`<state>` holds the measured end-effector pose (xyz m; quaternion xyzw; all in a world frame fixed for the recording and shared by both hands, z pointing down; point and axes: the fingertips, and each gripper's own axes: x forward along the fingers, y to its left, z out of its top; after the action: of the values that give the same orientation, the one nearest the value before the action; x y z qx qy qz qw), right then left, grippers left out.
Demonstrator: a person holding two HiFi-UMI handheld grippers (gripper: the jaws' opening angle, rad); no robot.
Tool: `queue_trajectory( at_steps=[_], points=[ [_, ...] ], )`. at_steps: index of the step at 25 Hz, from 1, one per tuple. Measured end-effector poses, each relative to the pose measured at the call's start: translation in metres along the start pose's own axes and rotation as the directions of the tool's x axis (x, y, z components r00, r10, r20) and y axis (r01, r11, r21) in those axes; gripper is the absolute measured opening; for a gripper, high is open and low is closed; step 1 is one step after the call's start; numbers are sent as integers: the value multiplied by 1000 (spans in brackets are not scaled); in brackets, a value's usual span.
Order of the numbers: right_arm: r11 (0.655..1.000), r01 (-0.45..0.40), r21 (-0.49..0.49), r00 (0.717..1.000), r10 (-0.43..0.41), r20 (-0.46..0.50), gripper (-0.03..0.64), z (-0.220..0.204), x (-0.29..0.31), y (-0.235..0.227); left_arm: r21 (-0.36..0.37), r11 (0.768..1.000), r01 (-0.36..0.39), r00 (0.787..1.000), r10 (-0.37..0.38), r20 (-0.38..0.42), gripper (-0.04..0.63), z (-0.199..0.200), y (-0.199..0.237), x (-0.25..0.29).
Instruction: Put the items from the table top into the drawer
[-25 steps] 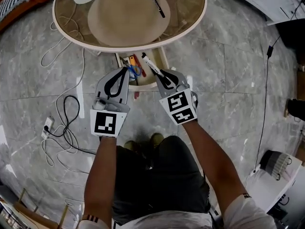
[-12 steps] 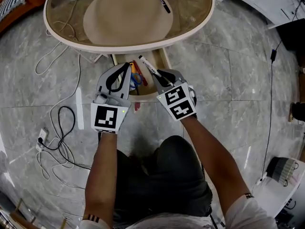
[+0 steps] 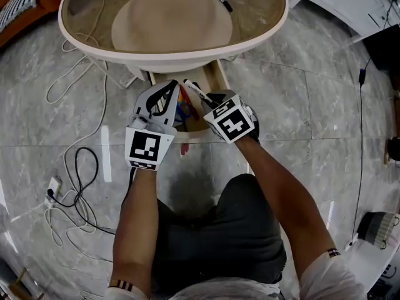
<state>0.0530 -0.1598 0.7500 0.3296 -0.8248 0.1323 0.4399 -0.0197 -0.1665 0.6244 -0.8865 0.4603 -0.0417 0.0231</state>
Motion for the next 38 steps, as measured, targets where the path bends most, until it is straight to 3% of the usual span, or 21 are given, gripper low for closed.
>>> queue_trajectory(
  at_steps=[3, 8, 13, 22, 30, 38],
  points=[
    [1000, -10, -7, 999, 9, -46, 66, -1, 14, -2, -3, 1000, 20, 1000, -20, -9, -2, -12, -2, 4],
    [999, -12, 36, 991, 16, -132, 67, -4, 32, -2, -78, 997, -2, 1000, 3, 17, -2, -11, 7, 1],
    [1000, -6, 16, 966, 10, -260, 67, -16, 53, -7, -60, 998, -14, 999, 17, 44, -2, -4, 11, -1],
    [994, -61, 96, 919, 94, -383, 67, -39, 72, -2, -70, 997, -21, 999, 24, 36, -2, -1, 10, -4],
    [989, -102, 108, 931, 133, -341, 92, -39, 74, 3, -70, 998, -7, 1000, 9, 26, -2, -4, 5, -4],
    [986, -140, 92, 978, 152, -142, 76, -5, 52, 5, -74, 997, 9, 1000, -9, -2, -2, -15, 2, -2]
  ],
)
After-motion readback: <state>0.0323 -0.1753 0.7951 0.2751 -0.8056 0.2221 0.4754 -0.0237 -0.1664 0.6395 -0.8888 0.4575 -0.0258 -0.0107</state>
